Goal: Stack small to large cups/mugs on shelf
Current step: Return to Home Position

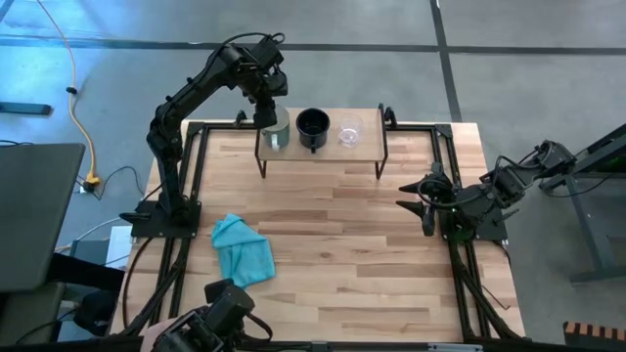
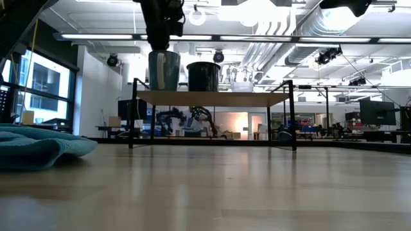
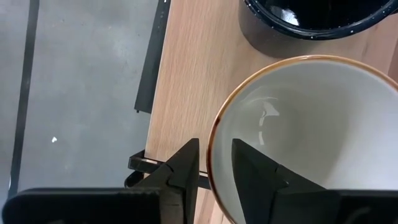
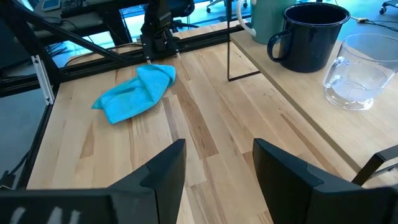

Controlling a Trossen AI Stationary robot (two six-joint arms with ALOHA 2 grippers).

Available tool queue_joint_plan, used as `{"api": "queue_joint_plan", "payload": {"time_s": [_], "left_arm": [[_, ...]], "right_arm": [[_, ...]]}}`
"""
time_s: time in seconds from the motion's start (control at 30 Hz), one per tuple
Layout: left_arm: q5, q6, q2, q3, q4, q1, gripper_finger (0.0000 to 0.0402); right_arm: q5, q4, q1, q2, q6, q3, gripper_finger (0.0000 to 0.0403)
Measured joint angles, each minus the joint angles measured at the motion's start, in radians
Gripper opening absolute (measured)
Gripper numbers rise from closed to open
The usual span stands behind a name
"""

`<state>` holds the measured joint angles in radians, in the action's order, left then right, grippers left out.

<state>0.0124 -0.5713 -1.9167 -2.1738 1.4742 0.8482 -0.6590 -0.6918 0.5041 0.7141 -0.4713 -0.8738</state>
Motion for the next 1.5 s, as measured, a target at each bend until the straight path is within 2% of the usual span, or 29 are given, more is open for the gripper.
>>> {"api": "queue_joint_plan", "payload": {"time_s": [1.17,1.5], "left_arm": [[0.003,0.026,0.008,0.000,0.005,0.000,0.0083],[0.029,0.029,0.012,-0.156,0.006,-0.005,0.0083]], "right_arm": [[0.000,0.000,0.000,0.000,0.000,0.000,0.0179],[0.000,0.000,0.000,0.000,0.000,0.000,0.0179]]}}
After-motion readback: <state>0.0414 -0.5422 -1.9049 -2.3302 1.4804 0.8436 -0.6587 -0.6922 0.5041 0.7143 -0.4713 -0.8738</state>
